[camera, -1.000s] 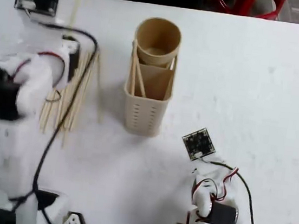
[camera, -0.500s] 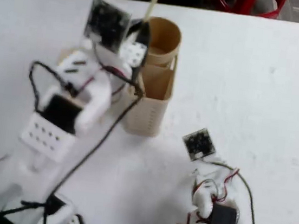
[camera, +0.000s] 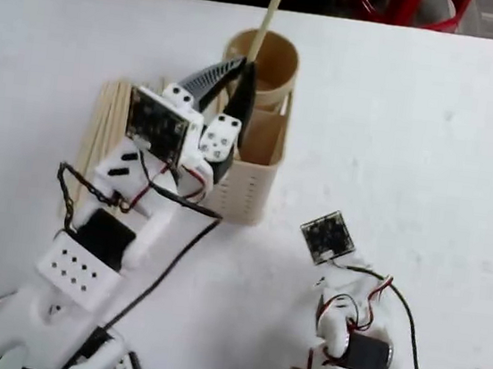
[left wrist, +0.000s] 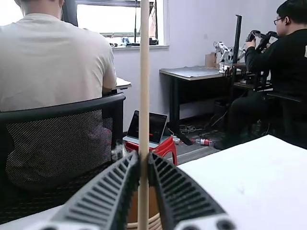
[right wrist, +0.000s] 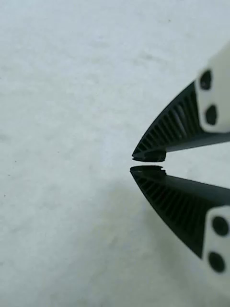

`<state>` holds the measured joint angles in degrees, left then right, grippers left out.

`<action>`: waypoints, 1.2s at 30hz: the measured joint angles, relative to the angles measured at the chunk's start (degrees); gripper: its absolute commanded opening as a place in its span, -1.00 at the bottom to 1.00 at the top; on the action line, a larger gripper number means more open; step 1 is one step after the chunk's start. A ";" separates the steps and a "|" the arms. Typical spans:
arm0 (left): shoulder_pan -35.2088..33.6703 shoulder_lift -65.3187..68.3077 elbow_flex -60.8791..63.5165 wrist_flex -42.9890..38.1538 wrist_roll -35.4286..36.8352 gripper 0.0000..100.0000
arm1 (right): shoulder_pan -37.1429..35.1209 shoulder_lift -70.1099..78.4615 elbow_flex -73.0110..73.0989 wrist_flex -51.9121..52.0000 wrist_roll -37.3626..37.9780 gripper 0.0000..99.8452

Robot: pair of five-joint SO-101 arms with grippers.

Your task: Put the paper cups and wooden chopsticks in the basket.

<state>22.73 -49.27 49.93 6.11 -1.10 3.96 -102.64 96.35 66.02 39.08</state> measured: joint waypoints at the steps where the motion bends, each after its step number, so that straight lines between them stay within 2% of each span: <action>1: 0.00 0.00 0.44 -0.62 0.00 -0.94 | 0.00 0.00 0.00 0.00 0.00 -0.94; 11: 0.18 0.79 1.93 -5.71 -1.14 -0.89 | 0.00 0.00 0.00 0.00 0.00 -0.94; 23: 0.18 20.92 -6.51 -7.38 -2.64 -0.89 | 0.00 0.00 0.00 0.00 0.00 -0.94; 36: 0.18 21.45 -6.59 -7.38 -3.52 -0.88 | 0.00 0.00 0.00 0.00 0.00 -0.94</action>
<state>22.90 -27.82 43.34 -1.27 -4.62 3.96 -102.64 96.35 66.02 39.08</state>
